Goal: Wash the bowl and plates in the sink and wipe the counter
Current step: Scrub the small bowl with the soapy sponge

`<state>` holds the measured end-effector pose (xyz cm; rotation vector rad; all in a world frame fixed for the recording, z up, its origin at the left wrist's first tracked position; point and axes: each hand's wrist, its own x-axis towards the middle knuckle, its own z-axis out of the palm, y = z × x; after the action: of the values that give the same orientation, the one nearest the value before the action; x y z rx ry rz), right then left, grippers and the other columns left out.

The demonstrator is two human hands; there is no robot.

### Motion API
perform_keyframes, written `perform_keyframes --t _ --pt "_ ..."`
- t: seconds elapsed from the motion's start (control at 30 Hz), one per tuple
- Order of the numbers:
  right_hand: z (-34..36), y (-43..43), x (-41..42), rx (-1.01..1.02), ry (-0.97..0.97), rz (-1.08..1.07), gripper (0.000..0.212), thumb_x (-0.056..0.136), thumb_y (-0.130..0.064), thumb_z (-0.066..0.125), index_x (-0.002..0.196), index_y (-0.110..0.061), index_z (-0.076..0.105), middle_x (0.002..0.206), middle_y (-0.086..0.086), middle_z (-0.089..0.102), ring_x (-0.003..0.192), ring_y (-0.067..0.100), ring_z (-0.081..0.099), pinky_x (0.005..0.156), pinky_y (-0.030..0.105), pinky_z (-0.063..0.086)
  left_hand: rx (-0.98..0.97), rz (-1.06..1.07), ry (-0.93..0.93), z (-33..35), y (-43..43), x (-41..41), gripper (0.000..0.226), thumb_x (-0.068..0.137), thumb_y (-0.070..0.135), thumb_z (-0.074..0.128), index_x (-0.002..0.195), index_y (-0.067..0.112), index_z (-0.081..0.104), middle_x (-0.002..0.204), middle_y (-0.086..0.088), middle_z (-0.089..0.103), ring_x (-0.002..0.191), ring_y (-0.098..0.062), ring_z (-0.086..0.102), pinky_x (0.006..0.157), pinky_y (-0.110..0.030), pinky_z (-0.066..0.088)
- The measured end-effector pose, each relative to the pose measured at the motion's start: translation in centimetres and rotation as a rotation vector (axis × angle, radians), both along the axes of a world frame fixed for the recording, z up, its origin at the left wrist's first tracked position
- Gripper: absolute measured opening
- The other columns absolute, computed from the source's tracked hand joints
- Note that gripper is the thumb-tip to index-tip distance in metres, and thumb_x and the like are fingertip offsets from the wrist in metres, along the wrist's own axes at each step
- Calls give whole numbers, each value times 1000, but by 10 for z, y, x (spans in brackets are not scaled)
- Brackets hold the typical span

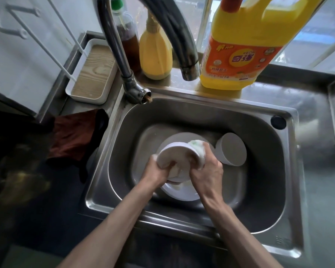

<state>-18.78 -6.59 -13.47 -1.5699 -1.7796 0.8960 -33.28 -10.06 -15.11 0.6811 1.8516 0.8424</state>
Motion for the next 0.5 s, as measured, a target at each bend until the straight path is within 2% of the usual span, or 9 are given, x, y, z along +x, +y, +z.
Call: perform_keyframes --t 0.07,0.1,0.17,0.27,0.33,0.43,0.5 --pt "-2 3 3 93 -85 84 45 80 0 71 118 -24 66 111 -8 73 96 18 69 76 32 53 2 -268 278 5 5 -10 28 76 32 63 99 24 77 95 -7 78 94 -30 74 75 -47 61" --pt "-3 3 3 142 -119 142 47 78 4 69 115 -25 67 114 -8 71 98 20 69 74 36 55 -19 -400 422 8 5 -12 30 78 26 59 103 25 75 94 -8 77 93 -33 73 73 -44 60" --pt "-5 -2 2 237 -190 252 47 77 8 66 113 -22 67 119 -7 68 97 22 68 70 38 55 -4 -551 633 13 5 -10 25 81 11 52 98 22 67 83 -9 73 83 -37 71 67 -45 56" --pt "-3 -6 1 308 -237 304 44 86 6 64 122 -18 67 132 -1 63 102 27 65 77 40 56 72 -535 700 14 7 -13 10 86 11 47 85 17 56 71 -7 65 71 -35 67 59 -47 52" --pt "0 -6 2 317 -177 303 44 91 4 64 130 -17 64 138 0 61 111 24 64 87 34 54 109 -526 732 17 10 -16 8 87 10 48 82 14 54 69 -6 64 66 -33 66 54 -46 51" --pt "4 -5 4 177 1 199 46 92 0 66 133 -22 61 136 -8 64 121 11 61 95 25 49 180 -507 810 24 8 -16 10 90 9 55 90 16 62 72 -4 68 67 -30 68 54 -44 52" --pt "4 -5 4 54 71 126 45 93 -3 67 131 -27 60 127 -15 67 115 6 63 95 25 50 254 -354 672 20 4 -16 13 93 14 60 98 20 70 79 -1 74 73 -23 69 60 -37 53"
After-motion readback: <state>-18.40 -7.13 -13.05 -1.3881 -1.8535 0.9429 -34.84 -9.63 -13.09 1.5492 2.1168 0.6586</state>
